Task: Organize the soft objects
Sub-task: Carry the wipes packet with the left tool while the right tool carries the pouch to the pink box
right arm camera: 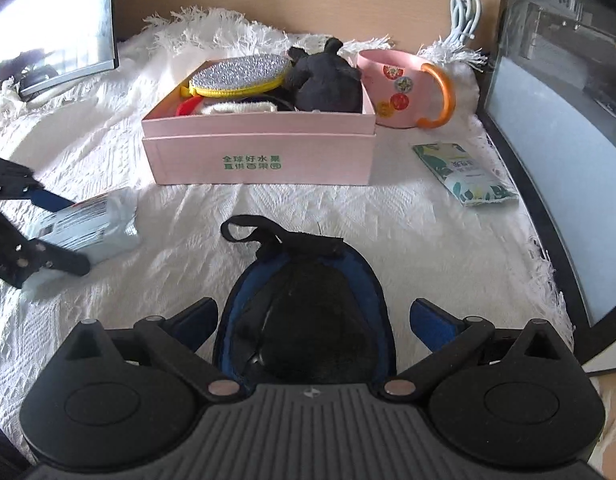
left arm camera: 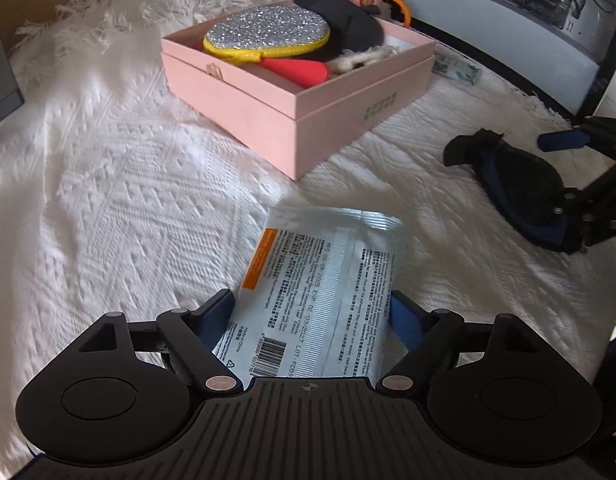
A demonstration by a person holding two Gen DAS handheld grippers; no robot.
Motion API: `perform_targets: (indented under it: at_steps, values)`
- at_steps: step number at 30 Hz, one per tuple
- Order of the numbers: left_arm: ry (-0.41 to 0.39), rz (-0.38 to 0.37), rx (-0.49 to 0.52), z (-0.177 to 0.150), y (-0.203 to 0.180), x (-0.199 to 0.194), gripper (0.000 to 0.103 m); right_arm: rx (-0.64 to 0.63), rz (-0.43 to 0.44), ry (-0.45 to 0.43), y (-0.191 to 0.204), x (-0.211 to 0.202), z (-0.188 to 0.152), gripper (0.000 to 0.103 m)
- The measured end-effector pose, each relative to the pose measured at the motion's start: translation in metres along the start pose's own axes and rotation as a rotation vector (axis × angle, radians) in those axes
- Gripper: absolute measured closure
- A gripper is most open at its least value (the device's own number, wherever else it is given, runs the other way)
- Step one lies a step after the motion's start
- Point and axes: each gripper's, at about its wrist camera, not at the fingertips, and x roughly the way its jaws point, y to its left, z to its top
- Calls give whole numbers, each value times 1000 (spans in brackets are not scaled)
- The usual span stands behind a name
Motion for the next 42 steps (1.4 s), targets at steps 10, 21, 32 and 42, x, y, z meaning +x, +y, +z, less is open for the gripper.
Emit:
perform_targets:
  at_steps: [10,21,32,42]
  values:
    - [-56,-50,-197,-6,-14,-37,17,6,90,-4,-9,-27,28,27]
    - [-388,-36,-421,146,33,-41,17,41,136,-248,-28,-38,207,27]
    - [-218,140,-394,166,30,53,12,163,200,39,-32,109,236,27]
    - [-245,22,-485,152,55,4,55,92,212,38,-29,112,236,22]
